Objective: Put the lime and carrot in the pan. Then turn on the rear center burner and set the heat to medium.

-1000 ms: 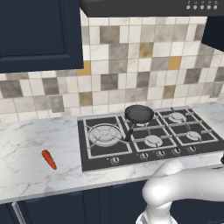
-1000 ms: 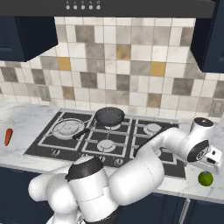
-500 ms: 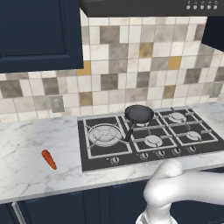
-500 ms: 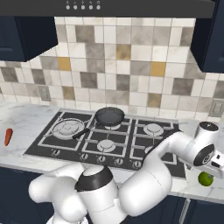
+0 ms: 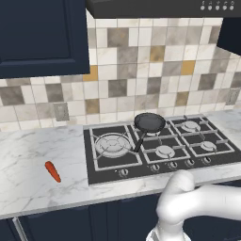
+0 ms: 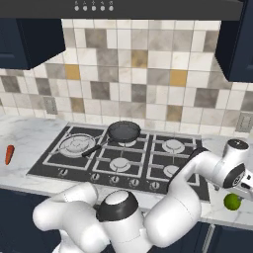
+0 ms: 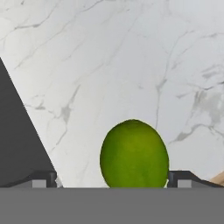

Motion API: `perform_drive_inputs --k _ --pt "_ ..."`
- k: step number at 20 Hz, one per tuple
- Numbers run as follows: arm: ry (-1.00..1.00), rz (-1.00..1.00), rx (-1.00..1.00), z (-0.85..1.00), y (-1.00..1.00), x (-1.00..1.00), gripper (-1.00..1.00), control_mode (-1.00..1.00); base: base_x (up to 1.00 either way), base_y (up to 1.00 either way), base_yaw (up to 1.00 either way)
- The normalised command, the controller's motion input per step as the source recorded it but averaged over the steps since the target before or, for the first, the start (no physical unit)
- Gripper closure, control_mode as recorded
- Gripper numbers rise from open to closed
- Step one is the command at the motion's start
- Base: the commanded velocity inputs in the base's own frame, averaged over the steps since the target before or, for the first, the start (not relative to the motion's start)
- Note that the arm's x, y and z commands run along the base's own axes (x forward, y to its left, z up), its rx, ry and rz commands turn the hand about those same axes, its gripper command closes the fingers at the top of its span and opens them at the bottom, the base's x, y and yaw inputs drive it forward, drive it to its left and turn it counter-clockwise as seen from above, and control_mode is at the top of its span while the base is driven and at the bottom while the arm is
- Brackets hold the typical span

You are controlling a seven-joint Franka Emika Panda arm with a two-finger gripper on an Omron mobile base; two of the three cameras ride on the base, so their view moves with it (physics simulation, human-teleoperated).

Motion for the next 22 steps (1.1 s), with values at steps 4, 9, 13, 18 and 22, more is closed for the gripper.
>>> perform_drive_inputs --k 4,9,13,18,22 --pt "0.00 -0.04 0.00 -0.11 -0.22 0.10 -1.00 -1.00 0.00 0.00 0.00" --pt "0.00 -0.04 0.00 -0.19 -0.23 0.00 -1.00 -1.00 0.00 0.00 0.00" --pt "0.00 -0.03 0.00 -0.30 -0.04 0.00 -1.00 -1.00 0.00 0.00 0.00" --pt "0.00 0.00 0.00 -0.26 0.00 -0.01 -1.00 -1.00 0.00 0.00 0.00" --pt "0.00 0.00 0.00 -0.03 0.00 -0.06 -1.00 -1.00 0.00 0.00 0.00"
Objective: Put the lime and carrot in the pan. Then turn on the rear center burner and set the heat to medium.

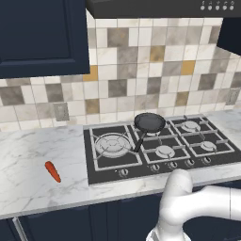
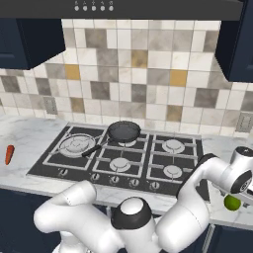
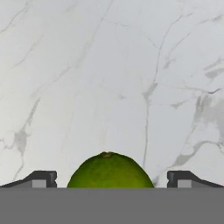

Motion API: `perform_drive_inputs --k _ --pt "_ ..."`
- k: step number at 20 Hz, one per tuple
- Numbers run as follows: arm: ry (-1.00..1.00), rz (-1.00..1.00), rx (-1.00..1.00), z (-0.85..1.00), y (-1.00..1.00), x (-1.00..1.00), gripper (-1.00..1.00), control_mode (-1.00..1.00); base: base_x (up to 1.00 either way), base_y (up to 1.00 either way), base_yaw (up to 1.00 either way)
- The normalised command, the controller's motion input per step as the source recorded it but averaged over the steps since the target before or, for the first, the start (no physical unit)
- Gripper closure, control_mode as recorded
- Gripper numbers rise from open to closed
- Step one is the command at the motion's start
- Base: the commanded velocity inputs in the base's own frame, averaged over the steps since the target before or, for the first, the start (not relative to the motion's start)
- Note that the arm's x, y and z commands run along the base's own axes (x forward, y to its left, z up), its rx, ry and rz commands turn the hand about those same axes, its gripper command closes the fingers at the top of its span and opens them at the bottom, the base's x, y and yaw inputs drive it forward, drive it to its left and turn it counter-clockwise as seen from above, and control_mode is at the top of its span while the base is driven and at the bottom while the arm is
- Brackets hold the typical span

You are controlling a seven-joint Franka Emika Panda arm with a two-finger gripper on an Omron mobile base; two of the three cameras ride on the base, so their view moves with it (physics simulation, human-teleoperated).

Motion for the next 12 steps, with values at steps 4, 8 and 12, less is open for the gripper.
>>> perform_drive_inputs --k 4,8,12 --pt "0.00 0.00 0.00 0.00 0.00 0.00 -1.00 -1.00 0.00 0.00 0.00" --pt "0.00 0.00 0.00 0.00 0.00 0.00 -1.00 -1.00 0.00 0.00 0.00" --pt "0.00 0.00 0.03 0.00 0.00 0.00 1.00 -1.00 0.00 0.00 0.00"
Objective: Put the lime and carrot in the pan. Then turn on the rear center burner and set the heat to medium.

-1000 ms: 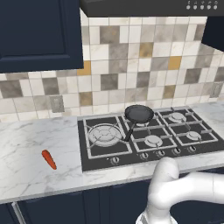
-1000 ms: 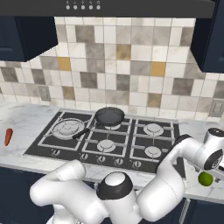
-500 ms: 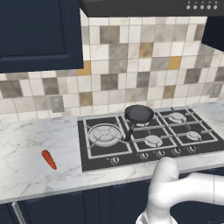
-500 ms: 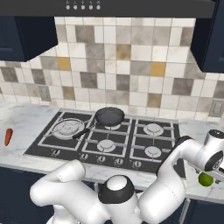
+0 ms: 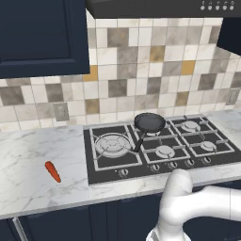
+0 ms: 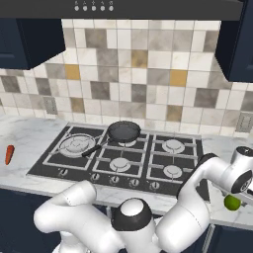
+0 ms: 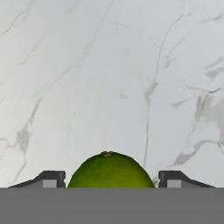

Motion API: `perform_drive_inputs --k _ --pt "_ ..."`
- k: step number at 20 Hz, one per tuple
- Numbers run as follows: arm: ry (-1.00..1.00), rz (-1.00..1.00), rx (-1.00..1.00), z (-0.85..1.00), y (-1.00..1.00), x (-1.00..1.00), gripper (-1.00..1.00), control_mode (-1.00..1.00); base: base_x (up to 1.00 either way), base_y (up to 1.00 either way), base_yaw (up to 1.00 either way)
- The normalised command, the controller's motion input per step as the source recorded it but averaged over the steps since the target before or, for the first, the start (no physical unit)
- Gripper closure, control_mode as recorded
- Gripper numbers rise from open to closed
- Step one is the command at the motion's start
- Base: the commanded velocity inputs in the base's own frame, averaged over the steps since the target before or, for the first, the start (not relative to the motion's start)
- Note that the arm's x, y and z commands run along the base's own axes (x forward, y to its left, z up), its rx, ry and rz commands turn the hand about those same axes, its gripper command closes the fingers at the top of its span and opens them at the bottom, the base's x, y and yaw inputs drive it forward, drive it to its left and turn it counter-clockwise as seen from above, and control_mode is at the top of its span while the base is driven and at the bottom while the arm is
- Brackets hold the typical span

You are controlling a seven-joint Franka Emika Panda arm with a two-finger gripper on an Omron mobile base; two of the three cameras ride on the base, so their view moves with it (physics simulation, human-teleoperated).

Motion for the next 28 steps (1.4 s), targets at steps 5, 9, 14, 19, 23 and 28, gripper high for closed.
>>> perform_drive_inputs --k 5,9,14,19,23,28 --pt "0.00 0.00 0.00 0.00 0.00 0.00 1.00 -1.00 0.00 0.00 0.00" --pt "-0.07 0.00 0.00 0.03 0.05 -0.15 1.00 -1.00 0.00 0.00 0.00" --pt "-0.08 0.09 0.02 0.38 0.34 -0.46 1.00 -1.00 0.00 0.00 0.00" --pt "-0.15 0.11 0.00 0.49 0.79 -0.21 1.00 -1.00 0.00 0.00 0.00" --pt "-0.16 0.09 0.00 0.42 1.00 -0.06 1.00 -1.00 0.00 0.00 0.00" --pt "-0.11 0.06 0.00 0.47 1.00 -0.01 1.00 -1.00 0.00 0.00 0.00"
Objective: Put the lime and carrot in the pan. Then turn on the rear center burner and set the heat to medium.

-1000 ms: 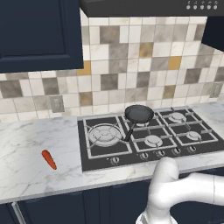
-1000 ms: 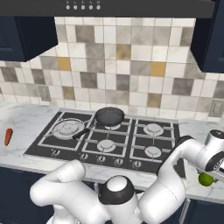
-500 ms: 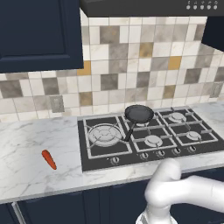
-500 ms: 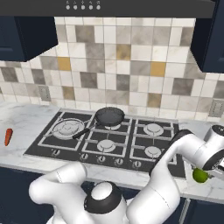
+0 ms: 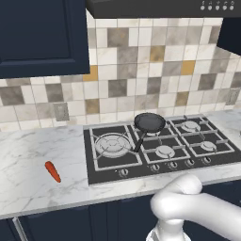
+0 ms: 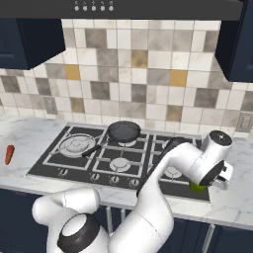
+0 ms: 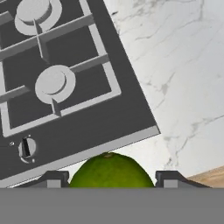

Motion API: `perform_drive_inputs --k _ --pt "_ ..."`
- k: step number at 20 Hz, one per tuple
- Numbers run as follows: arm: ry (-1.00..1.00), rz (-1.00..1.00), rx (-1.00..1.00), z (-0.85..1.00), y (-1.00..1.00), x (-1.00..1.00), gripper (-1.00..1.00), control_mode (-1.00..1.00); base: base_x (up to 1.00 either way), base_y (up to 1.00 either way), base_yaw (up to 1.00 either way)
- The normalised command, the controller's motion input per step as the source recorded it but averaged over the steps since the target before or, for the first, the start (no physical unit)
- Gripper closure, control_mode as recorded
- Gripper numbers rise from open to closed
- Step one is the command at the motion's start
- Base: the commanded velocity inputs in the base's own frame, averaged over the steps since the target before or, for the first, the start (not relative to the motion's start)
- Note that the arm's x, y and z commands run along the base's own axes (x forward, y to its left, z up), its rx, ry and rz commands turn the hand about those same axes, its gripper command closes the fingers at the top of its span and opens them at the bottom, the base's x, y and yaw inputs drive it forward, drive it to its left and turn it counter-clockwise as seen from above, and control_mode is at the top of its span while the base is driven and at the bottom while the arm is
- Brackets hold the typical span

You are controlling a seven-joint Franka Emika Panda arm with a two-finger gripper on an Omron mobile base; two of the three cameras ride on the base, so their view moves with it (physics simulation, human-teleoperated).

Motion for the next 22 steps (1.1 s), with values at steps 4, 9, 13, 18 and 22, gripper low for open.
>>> perform_drive_inputs --k 4,9,13,18,22 --pt "-0.01 0.04 0.00 0.43 1.00 0.00 1.00 -1.00 0.00 0.00 0.00" --pt "0.00 0.02 0.00 0.25 1.00 0.00 1.00 -1.00 0.00 0.00 0.00" --pt "-0.01 0.02 0.00 0.18 1.00 0.06 1.00 -1.00 0.00 0.00 0.00" --pt "-0.03 0.00 0.00 0.20 0.96 0.28 1.00 -1.00 0.00 0.00 0.00" --pt "-0.01 0.00 0.00 0.20 0.82 0.53 1.00 -1.00 0.00 0.00 0.00"
